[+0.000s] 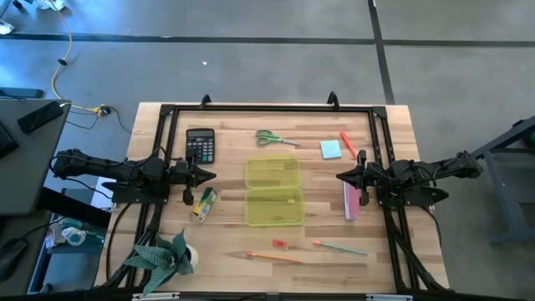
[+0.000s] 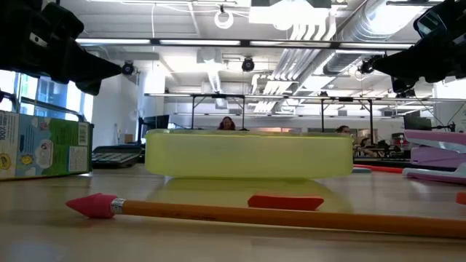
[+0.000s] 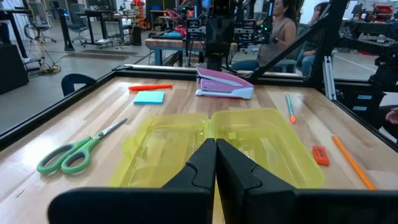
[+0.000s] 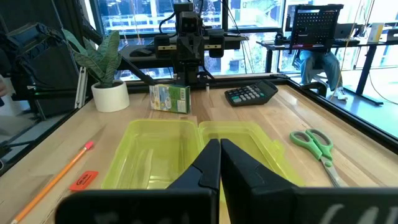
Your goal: Pack school essentials
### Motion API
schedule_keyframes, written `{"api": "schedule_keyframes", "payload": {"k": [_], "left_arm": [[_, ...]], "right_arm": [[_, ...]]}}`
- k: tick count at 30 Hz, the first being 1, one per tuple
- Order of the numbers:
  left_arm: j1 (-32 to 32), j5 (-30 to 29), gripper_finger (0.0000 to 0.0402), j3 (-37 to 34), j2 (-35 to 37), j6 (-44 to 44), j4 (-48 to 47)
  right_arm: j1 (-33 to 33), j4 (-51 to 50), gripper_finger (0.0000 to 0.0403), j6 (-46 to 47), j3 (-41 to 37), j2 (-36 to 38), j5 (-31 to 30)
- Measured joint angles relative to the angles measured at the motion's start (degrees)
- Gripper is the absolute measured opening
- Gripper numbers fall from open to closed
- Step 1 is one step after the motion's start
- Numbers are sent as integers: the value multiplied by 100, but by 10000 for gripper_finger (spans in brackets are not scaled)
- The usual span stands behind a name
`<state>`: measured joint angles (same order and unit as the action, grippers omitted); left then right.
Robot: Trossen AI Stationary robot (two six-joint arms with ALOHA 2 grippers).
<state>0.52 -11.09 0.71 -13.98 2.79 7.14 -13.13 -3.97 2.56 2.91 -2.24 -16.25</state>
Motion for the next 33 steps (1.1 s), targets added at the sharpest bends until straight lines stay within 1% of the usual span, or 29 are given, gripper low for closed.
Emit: {"api": "schedule_keyframes", "payload": {"k": [8, 12, 15, 19, 28, 30, 33], "left_arm": [[1, 34, 0, 0, 0, 17, 0], [0, 382, 3, 0, 0, 63, 0], [2, 443, 17, 0, 1, 239, 0], [2, 443, 52, 0, 1, 252, -14], [2, 410, 165, 0, 1, 306, -36], [2, 410, 181, 0, 1, 302, -17], [1, 408, 194, 0, 0, 201, 57]], "right_arm": [[0, 0, 0, 1, 1, 0, 0], [0, 0, 0, 0, 0, 2, 0], [0, 0, 0, 0, 0, 1, 1], [0, 0, 0, 0, 0, 2, 0], [0, 0, 0, 0, 0, 1, 2], [0, 0, 0, 0, -1, 1, 0], [0, 0, 0, 1, -1, 0, 0]]}}
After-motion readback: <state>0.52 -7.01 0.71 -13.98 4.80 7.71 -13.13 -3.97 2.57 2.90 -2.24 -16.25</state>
